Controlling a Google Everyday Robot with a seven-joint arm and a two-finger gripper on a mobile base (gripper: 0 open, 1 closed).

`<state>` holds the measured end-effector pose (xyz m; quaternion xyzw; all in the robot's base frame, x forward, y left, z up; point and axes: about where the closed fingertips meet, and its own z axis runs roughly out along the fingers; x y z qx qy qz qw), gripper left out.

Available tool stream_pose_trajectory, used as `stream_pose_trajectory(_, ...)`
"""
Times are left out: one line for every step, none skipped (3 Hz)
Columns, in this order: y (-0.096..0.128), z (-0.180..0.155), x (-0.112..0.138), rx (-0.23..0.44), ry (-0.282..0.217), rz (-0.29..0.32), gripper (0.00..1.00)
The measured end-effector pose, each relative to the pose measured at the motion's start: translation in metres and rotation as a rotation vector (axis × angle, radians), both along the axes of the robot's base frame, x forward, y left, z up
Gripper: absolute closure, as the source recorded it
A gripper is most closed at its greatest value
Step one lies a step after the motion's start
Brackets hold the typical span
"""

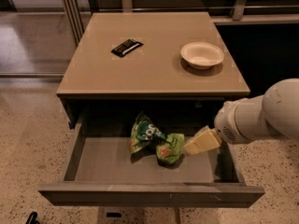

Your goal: Pick green rice chip bag from top drawer and place on counter

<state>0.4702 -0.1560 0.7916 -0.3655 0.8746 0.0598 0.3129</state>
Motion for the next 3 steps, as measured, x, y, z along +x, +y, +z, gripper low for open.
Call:
stream_pose_trajectory(0.006,-0.024,0.010,0.048,0.018,-0.023,0.00)
stream_pose_trajectory(0.019,-0.042,0.026,0.088,0.031,-0.009,0.00)
stream_pose_trajectory(0.035,-0.061,0.047,0.115,0.052,0.025,0.00)
